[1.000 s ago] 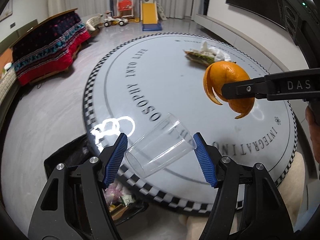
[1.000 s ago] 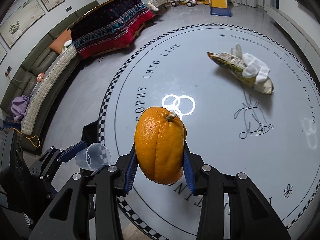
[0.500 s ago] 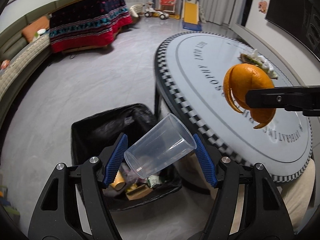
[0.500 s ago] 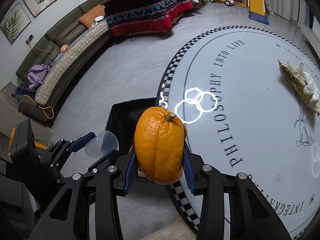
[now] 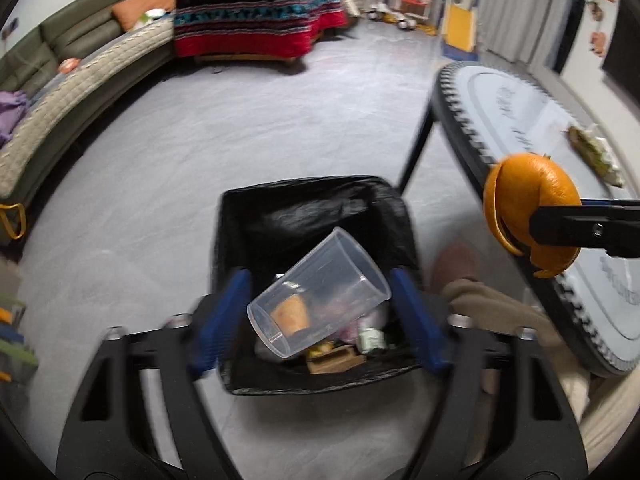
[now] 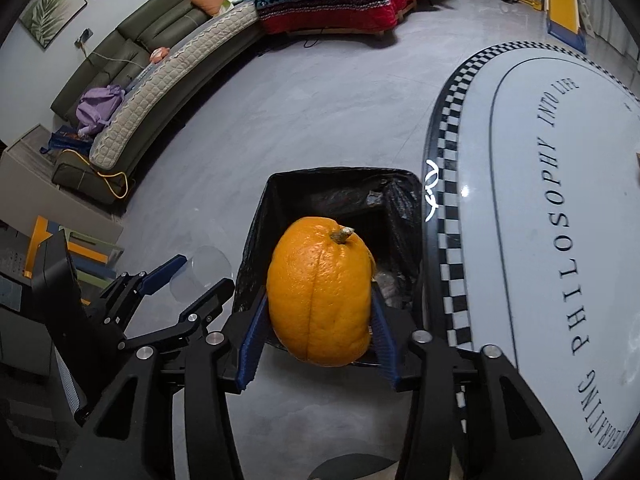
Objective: Collect trash
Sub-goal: 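Carry the clear cup and orange over the bin and release both, then move both tools back over the snack bag and white sock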
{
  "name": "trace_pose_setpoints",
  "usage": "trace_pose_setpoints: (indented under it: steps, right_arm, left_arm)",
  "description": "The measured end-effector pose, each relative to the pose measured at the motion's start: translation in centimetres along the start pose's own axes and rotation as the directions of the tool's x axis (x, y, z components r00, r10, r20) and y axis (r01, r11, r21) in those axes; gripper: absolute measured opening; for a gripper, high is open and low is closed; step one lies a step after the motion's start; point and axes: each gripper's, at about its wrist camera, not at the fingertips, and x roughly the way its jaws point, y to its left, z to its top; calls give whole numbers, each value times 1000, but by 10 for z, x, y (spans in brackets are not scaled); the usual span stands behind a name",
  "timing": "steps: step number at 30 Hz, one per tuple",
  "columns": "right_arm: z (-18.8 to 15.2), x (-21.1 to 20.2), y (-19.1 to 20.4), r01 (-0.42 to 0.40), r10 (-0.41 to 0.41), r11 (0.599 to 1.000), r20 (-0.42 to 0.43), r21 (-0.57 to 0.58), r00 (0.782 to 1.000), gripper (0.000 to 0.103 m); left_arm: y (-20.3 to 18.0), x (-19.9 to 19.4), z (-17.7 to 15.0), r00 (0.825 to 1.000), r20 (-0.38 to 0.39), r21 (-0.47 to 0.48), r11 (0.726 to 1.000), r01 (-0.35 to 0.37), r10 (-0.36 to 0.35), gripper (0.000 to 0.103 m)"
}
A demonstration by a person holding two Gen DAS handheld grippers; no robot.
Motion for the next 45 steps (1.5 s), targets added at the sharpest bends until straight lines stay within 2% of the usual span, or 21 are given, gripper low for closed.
trace_pose_setpoints:
  steps: [1, 3, 11, 17, 25, 33, 40, 45]
  right_arm:
    - [3, 3, 2, 12, -12, 1000, 9, 5, 1000, 66]
    - [7, 8, 4, -5, 5, 1000, 11, 16, 1000, 66]
    - [2, 1, 7, -29, 29, 1000, 12, -8, 1000, 66]
    - [0, -17, -2, -39, 40, 999, 54, -10, 998, 66]
    - [-2, -49, -37, -14, 9, 999, 102, 51, 995, 66]
    - [-12, -92, -85, 81, -98, 991, 158, 110, 983, 68]
    - [-31, -125, -133, 130, -169, 971, 192, 200, 967, 68]
    - [-46, -150, -170, 158, -219, 949, 212, 272, 952, 68]
  left_arm:
    - [4, 0, -1, 998, 9, -4, 998, -55, 55, 97]
    - [11, 2, -4, 997, -2, -5, 997, -79, 79, 97]
    - [30, 8, -8, 999, -19, -96, 994, -52, 51, 97]
    - [17, 0, 5, 999, 10, -67, 997, -43, 44, 97]
    - [-31, 1, 26, 1000, 21, 22, 1000, 14, -15, 97]
    - [-83, -12, 46, 996, 50, 104, 992, 73, -78, 97]
    - [-138, -34, 68, 986, 85, 202, 972, 122, -141, 97]
    - [-184, -54, 83, 973, 120, 280, 947, 158, -198, 97]
